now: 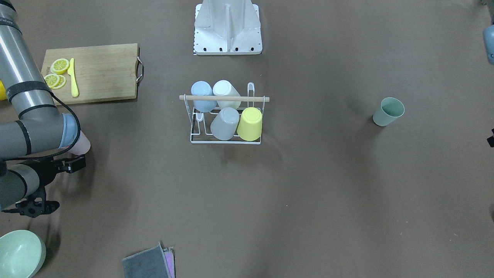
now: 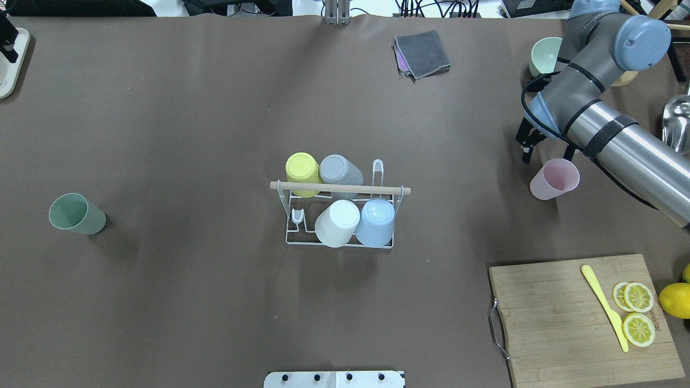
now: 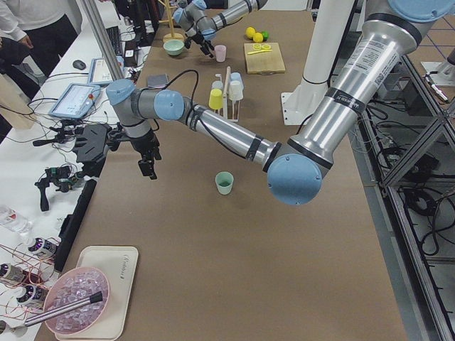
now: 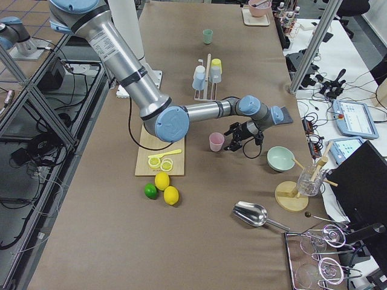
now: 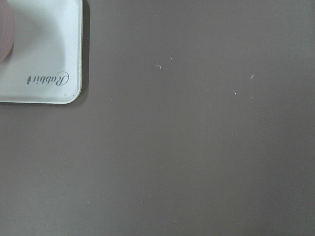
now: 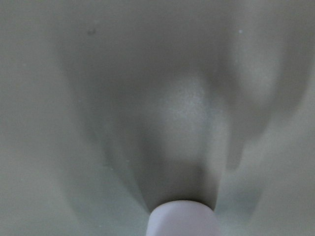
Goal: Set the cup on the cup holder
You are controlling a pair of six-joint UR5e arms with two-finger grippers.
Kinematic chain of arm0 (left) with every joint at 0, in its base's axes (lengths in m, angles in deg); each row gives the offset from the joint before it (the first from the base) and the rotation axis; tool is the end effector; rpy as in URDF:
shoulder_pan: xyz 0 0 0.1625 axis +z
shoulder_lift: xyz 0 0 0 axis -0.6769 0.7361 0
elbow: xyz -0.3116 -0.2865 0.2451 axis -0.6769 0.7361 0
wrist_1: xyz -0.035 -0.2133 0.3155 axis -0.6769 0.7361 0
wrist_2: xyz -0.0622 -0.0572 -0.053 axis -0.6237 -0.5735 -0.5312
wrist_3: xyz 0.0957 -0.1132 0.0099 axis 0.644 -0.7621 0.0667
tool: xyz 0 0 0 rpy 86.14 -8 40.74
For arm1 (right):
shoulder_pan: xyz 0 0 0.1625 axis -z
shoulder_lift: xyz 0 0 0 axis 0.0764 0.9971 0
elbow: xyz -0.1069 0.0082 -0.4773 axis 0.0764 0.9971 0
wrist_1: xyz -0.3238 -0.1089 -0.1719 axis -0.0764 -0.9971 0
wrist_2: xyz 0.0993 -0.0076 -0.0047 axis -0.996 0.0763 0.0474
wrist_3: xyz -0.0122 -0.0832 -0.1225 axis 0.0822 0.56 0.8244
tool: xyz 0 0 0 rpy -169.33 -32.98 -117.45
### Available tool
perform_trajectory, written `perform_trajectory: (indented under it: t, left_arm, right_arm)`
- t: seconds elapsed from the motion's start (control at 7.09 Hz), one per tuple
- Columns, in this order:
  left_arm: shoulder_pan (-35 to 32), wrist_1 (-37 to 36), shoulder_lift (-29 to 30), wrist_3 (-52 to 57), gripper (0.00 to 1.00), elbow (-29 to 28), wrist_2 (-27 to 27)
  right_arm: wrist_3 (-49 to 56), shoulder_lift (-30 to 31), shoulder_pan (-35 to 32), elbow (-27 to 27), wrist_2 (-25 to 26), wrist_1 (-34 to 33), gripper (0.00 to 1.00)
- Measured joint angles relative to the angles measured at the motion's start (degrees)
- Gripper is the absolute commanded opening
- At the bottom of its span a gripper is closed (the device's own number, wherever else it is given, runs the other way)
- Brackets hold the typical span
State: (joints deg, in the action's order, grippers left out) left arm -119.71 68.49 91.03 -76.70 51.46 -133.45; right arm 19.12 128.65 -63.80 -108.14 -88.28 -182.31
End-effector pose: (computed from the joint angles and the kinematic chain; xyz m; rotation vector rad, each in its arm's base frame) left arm 0.1122 -0.6690 0.5521 -0.1579 0.6612 0.0278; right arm -0.3513 -0.6204 0.6155 -0.6531 -0.7747 -0.2522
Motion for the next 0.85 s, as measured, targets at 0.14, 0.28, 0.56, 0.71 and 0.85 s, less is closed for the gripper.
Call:
perform_trajectory:
  t: [0.14,0.28,0.56,0.71,0.85]
  left_arm:
    - [1.2,-3.8,1.3,3.7,0.97,-2.3,0.1]
    - [2.2,-7.9,2.2,7.0,0.97,-3.7,0.1]
    - [5.0,-16.8,2.8,11.7,0.97,-5.0,-0.2]
    - [6.2,-20.3,3.0,12.9,0.97,-5.4,-0.6]
    - [7.5,-22.0,3.2,13.4,0.97,-6.1,-0.8]
  right_arm:
    - [1.1,0.0,0.2,0.1,0.0,-1.3,0.99]
    - [2.3,0.0,0.4,0.2,0.0,-2.5,0.99]
    - [4.0,0.1,0.6,0.5,0.3,-3.9,0.99]
    - [4.2,0.1,0.8,1.0,0.2,-4.2,0.99]
    - [4.3,0.1,1.1,1.4,0.1,-4.2,0.99]
